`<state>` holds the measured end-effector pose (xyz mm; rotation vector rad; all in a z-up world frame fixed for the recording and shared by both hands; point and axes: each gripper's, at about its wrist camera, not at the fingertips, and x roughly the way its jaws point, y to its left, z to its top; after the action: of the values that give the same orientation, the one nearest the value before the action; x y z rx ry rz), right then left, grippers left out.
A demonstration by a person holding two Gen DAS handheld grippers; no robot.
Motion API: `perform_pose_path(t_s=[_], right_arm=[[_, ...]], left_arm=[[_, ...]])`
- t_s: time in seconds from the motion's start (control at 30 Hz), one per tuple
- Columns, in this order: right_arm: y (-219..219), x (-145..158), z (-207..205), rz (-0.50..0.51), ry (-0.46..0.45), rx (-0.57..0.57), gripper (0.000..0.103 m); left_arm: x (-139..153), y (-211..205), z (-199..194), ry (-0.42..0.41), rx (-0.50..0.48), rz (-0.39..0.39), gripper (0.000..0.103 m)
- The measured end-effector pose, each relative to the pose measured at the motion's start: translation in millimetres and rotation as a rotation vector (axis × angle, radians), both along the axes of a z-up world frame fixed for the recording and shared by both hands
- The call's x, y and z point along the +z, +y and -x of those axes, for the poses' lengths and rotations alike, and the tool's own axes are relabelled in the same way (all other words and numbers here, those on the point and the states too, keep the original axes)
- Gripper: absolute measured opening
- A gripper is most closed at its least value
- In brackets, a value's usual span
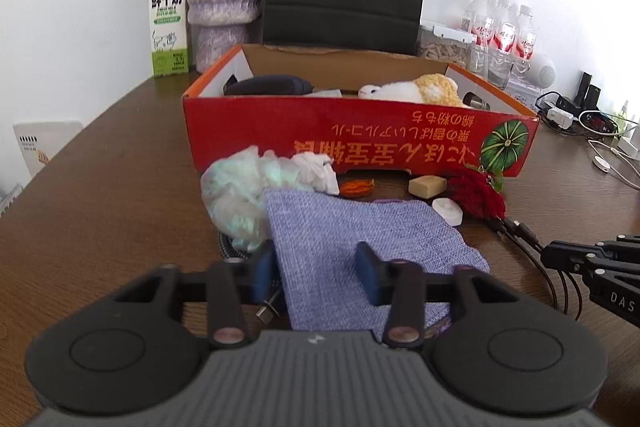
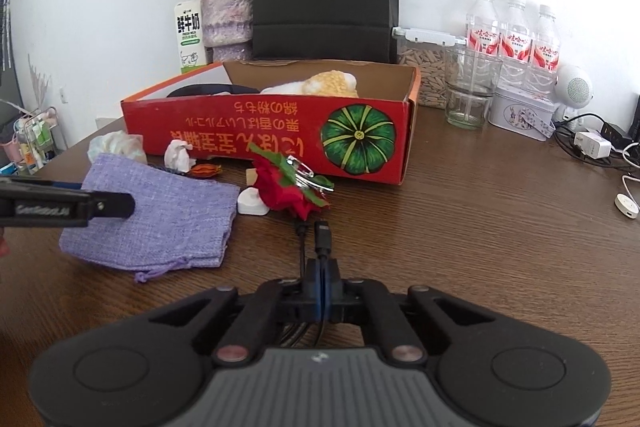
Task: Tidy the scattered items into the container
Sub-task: 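Grasp the purple cloth bag with the left tool while the right tool holds the cable, then carry the cable and cloth bag into the box and open both tools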
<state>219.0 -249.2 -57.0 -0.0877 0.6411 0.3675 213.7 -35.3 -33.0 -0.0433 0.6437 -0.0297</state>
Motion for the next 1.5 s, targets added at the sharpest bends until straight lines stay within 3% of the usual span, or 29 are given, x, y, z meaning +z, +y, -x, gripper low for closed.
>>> perform_pose_path(t_s=[0.03, 0.2, 0.57, 0.93, 1.3, 1.37, 1.4, 1.43, 1.5], right_arm=[[0.5, -0.1, 0.8, 0.003, -0.005, 0.001, 0.001], [1.6, 0.5, 3.6, 0.012, -0.023, -0.003, 0.001], [-1.7, 18.4, 14.5, -0.011, -0.095, -0.003, 0.001], [0.3, 57.6, 31.2, -0.021, -0.197, 0.015, 0.001], [5.6, 96.8, 40.1, -0.006, -0.275, 0.034, 0.001], [2.2, 92.4, 34.3, -0.014, -0.239, 0.026, 0.009], [1.1, 84.9, 28.1, -0.006, -0.195, 0.026, 0.026], [0.1, 74.6, 20.7, 0.011, -0.141, 0.02, 0.055], [-1.0, 49.5, 9.2, 0.056, -0.074, -0.001, 0.07]], left_arm=[[0.4, -1.1, 1.2, -0.007, 0.0, -0.009, 0.016], [8.3, 2.0, 15.4, -0.06, -0.014, 0.057, 0.005], [40.2, 0.6, 48.7, -0.179, -0.08, 0.082, 0.005], [84.3, 2.3, 57.0, -0.303, -0.15, 0.091, 0.004], [116.9, 5.6, 53.2, -0.345, -0.167, 0.118, 0.004], [115.2, 7.2, 52.9, -0.337, -0.164, 0.124, 0.004], [112.9, 8.0, 52.6, -0.329, -0.162, 0.127, 0.004], [109.8, 9.2, 52.7, -0.319, -0.162, 0.132, 0.004], [101.6, 12.2, 51.6, -0.293, -0.158, 0.144, 0.004]])
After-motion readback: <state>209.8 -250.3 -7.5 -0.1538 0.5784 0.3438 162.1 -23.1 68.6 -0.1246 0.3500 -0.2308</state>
